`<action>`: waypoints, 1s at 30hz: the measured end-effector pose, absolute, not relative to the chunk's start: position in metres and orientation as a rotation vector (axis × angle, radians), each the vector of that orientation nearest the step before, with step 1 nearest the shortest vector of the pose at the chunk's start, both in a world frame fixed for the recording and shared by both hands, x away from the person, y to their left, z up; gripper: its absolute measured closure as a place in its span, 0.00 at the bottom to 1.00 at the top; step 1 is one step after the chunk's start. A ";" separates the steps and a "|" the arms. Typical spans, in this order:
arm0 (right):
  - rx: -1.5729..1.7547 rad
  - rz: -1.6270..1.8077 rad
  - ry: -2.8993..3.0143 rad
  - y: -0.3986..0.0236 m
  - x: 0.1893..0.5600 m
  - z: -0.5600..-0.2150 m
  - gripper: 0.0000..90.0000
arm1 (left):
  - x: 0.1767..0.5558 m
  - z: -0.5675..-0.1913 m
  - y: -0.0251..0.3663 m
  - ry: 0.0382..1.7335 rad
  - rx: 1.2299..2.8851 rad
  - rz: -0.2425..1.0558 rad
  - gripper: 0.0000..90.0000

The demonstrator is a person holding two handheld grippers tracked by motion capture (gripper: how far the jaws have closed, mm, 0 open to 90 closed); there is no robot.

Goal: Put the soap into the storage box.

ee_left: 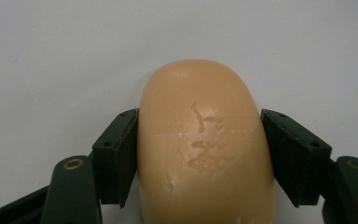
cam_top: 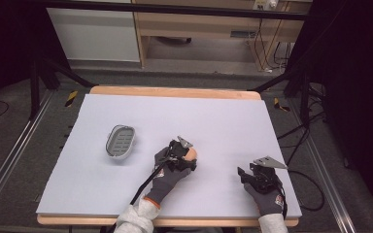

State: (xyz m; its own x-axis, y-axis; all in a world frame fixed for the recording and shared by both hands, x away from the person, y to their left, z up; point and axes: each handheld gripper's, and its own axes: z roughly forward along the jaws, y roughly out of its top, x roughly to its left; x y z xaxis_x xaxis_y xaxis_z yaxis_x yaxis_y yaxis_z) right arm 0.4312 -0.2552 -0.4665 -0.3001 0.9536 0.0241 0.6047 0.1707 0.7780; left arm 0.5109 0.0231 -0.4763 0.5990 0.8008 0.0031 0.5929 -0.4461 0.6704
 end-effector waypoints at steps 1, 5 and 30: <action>1.469 0.966 1.976 -0.255 0.431 -0.466 0.53 | 0.511 -0.476 0.023 1.101 2.192 0.426 0.34; 1.466 0.972 1.973 -0.255 0.431 -0.466 0.53 | 0.511 -0.476 0.023 1.107 2.189 0.424 0.35; 1.464 0.982 1.965 -0.255 0.430 -0.465 0.53 | 0.497 -0.437 0.055 1.024 2.140 0.359 0.35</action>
State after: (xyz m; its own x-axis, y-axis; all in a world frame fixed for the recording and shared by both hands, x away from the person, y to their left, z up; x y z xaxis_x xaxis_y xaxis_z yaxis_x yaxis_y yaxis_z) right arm 0.4299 -0.2554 -0.4650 -0.2997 0.9536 0.0292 0.5958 0.1632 0.7863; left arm 0.4975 0.0553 -0.4365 0.6448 0.7623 -0.0564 0.5601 -0.4209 0.7135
